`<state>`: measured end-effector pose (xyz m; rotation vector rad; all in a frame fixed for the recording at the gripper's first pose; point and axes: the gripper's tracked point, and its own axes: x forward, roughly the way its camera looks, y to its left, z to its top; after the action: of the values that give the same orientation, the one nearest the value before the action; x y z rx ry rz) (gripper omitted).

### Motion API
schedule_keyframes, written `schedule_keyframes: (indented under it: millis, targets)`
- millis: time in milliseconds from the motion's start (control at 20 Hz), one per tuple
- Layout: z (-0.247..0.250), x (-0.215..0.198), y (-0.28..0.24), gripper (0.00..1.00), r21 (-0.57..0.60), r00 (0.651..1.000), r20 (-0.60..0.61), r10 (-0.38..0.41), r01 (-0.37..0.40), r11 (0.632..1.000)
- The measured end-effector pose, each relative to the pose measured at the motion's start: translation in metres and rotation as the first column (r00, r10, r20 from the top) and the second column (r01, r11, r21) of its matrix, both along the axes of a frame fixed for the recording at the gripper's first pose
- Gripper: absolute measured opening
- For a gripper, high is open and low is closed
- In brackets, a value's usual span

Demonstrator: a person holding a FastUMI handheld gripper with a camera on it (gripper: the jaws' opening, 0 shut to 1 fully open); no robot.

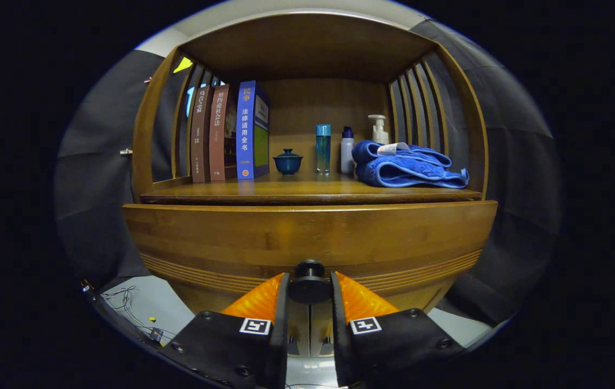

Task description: Pull open the drawer, take out the items inside it, and place them on the countertop above the cabinet.

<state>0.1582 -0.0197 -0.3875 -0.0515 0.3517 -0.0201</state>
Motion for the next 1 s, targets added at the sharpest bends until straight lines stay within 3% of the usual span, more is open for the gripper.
schedule_keyframes:
  millis: [450,1000]
  targets:
    - [0.014,-0.073,-0.001,0.39,0.012,1.000,0.013,0.013,-0.013,1.000]
    - [0.017,-0.112,-0.002,0.38,0.005,1.000,0.001,0.028,-0.028,1.000]
